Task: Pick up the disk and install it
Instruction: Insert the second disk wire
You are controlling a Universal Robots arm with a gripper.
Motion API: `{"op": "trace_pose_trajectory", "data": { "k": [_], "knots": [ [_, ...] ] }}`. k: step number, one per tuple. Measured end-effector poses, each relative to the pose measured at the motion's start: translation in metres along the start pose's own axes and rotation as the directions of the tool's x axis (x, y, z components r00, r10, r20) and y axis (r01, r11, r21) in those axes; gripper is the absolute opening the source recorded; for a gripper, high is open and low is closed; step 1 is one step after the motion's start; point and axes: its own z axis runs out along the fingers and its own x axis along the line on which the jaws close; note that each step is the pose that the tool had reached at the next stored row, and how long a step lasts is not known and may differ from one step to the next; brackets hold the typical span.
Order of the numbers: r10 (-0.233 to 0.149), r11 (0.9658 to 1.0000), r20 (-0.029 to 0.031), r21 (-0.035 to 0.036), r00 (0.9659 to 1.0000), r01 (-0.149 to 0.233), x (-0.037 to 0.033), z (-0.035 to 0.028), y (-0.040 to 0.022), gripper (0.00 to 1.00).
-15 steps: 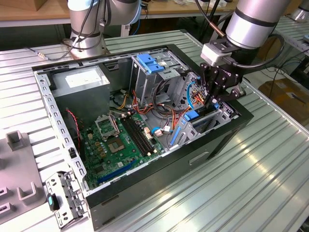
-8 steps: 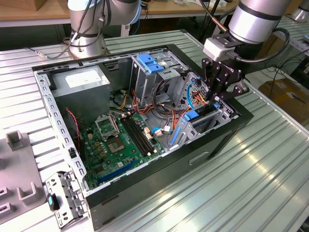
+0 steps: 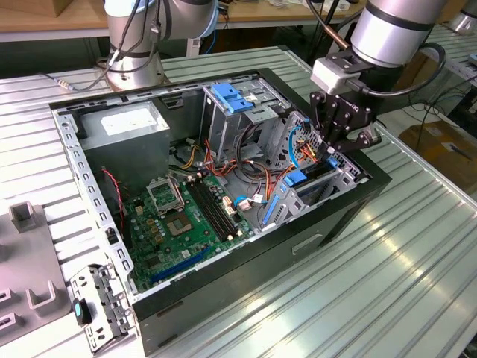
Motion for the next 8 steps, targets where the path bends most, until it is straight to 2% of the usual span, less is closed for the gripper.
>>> {"op": "trace_pose_trajectory", "data": {
  "k": [2,6,8],
  "knots": [
    [0.000,1.0000,0.0001,0.0000,1.0000,0.000,0.0001,0.0000,0.0036,0.11],
    [0.000,1.0000,-0.0004,0.0000,1.0000,0.000,0.0001,-0.0011,0.0037,0.11],
    [0.000,1.0000,0.0003,0.0000,1.0000,0.000,0.0004,-0.0087,0.0036,0.11]
  ]
}}
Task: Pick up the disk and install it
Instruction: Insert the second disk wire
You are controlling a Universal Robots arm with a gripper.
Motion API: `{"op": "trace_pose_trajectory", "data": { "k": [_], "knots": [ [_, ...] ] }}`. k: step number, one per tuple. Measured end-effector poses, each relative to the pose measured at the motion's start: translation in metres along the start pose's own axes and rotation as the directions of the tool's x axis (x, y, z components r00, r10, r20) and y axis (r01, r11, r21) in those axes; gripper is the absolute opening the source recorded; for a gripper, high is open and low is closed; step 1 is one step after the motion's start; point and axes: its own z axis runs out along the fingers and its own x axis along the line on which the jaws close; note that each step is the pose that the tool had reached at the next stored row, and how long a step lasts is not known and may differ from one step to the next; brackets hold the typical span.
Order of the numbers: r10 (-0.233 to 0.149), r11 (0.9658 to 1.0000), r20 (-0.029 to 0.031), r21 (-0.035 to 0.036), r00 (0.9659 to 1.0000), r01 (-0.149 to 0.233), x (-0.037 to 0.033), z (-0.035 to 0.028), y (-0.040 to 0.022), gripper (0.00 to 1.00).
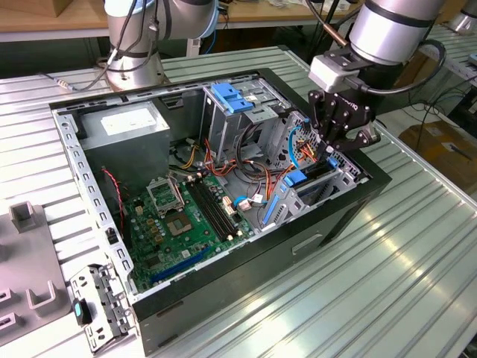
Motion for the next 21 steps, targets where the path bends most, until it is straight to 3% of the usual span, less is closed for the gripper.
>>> {"op": "trace_pose_trajectory", "data": {
  "k": [8,11,13,16,18,20,21],
  "knots": [
    [0.000,1.0000,-0.0001,-0.0001,1.0000,0.000,-0.0003,-0.0397,-0.0006,0.11],
    [0.000,1.0000,-0.0020,-0.0001,1.0000,0.000,-0.0047,-0.0451,-0.0006,0.11],
    [0.000,1.0000,-0.0067,-0.0024,1.0000,0.000,-0.0171,-0.0460,-0.0003,0.11],
    [0.000,1.0000,-0.0123,-0.0076,0.9999,0.000,-0.0268,-0.0463,0.0000,0.11],
    [-0.001,0.9999,-0.0213,-0.0136,0.9998,0.001,-0.0328,-0.0465,0.0002,0.11],
    [-0.002,0.9997,-0.0414,-0.0232,0.9991,0.001,-0.0388,-0.0464,0.0003,0.11],
    [-0.002,0.9996,-0.0479,-0.0280,0.9988,0.001,-0.0418,-0.0461,0.0003,0.11]
  ]
}}
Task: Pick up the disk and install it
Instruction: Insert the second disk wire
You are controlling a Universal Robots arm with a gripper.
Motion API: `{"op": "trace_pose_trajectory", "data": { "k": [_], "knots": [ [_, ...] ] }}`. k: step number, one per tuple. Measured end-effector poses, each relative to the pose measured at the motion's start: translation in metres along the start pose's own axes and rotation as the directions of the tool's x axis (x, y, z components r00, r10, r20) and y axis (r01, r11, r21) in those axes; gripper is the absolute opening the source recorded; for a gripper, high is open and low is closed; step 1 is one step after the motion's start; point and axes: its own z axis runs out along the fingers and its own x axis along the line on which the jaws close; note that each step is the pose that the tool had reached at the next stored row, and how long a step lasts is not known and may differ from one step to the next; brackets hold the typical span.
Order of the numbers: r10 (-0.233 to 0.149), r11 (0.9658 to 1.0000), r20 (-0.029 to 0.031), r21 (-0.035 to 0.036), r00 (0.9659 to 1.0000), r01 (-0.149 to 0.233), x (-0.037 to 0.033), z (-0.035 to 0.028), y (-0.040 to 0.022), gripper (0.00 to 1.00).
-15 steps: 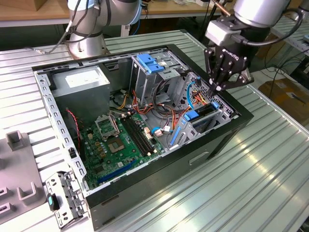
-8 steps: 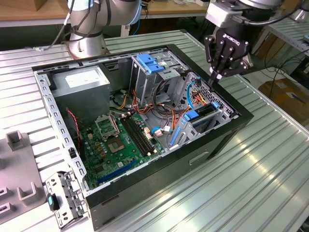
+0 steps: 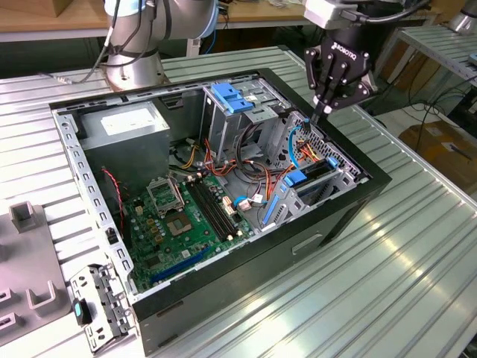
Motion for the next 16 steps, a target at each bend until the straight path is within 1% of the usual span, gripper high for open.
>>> {"op": "trace_pose_trajectory", "data": {
  "k": [1,2,3,4,5,6,7,10,11,12,14,16],
  "knots": [
    [0.000,1.0000,-0.0052,-0.0047,1.0000,0.000,-0.0031,0.0004,0.0000,0.11],
    [-0.001,1.0000,-0.0084,-0.0084,1.0000,0.001,-0.0060,0.0007,0.0000,0.11],
    [-0.002,0.9998,-0.0136,-0.0190,0.9999,0.001,-0.0145,0.0028,-0.0014,0.11],
    [-0.002,0.9997,-0.0155,-0.0242,0.9999,0.002,-0.0177,0.0043,-0.0040,0.11],
    [-0.002,0.9996,-0.0171,-0.0271,0.9999,0.002,-0.0199,0.0053,-0.0057,0.11],
    [-0.002,0.9996,-0.0210,-0.0281,0.9998,0.002,-0.0220,0.0059,-0.0067,0.11],
    [-0.002,0.9996,-0.0315,-0.0284,0.9995,0.001,-0.0263,0.0063,-0.0078,0.11],
    [-0.002,0.9996,-0.0535,-0.0285,0.9986,0.000,-0.0339,0.0068,-0.0096,0.11],
    [-0.002,0.9996,-0.0646,-0.0289,0.9979,0.000,-0.0372,0.0071,-0.0110,0.11],
    [-0.002,0.9996,-0.0696,-0.0298,0.9976,0.000,-0.0395,0.0082,-0.0121,0.11],
    [-0.002,0.9995,-0.0701,-0.0305,0.9975,0.000,-0.0405,0.0156,-0.0125,0.24],
    [-0.002,0.9995,-0.0727,-0.0305,0.9974,0.000,-0.0408,0.0187,-0.0126,0.24]
  ]
}}
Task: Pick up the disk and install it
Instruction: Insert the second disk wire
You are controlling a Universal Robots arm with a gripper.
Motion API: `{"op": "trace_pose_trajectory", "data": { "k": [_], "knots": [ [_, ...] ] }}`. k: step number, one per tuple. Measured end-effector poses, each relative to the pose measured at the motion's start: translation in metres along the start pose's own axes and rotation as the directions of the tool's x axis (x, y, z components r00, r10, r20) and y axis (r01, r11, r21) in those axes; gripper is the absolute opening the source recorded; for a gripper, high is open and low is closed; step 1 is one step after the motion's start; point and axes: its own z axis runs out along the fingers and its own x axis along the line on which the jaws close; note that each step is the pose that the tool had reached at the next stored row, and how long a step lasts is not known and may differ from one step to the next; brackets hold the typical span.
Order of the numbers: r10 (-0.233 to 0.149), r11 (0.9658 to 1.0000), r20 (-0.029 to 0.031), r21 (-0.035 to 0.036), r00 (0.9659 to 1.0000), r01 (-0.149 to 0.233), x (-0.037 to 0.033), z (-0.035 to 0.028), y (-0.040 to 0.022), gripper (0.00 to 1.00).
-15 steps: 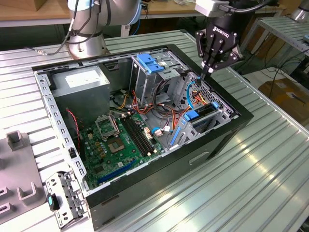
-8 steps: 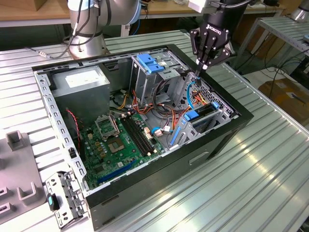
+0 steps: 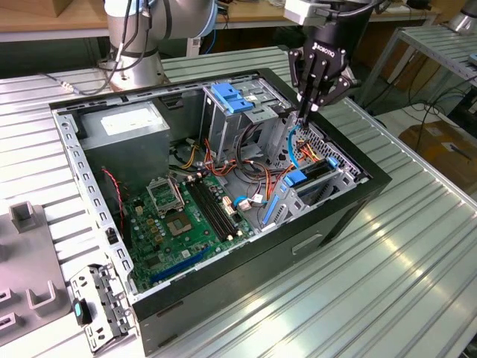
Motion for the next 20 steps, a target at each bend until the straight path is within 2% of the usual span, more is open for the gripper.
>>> {"op": "trace_pose_trajectory", "data": {
  "k": [2,4,5,6,8,10,11,18,20],
  "knots": [
    [0.000,1.0000,-0.0090,0.0002,1.0000,0.000,-0.0004,0.0021,-0.0001,0.24],
    [0.001,1.0000,-0.0239,0.0005,0.9997,-0.001,-0.0005,0.0030,-0.0002,0.24],
    [0.002,1.0000,-0.0373,0.0008,0.9993,-0.002,-0.0005,0.0034,-0.0002,0.24],
    [0.002,1.0000,-0.0470,0.0010,0.9989,-0.002,-0.0006,0.0038,-0.0002,0.24],
    [0.004,1.0000,-0.0766,0.0017,0.9971,-0.004,-0.0023,0.0042,-0.0001,0.24],
    [0.004,1.0000,-0.0910,0.0021,0.9958,-0.004,-0.0036,0.0045,0.0000,0.24],
    [0.005,1.0000,-0.0950,0.0022,0.9955,-0.005,-0.0037,0.0052,0.0003,0.24],
    [0.005,1.0000,-0.1065,0.0025,0.9943,-0.005,-0.0042,0.0069,0.0012,0.23],
    [0.005,1.0000,-0.1072,0.0025,0.9942,-0.005,-0.0042,0.0070,0.0013,0.11]
  ]
}}
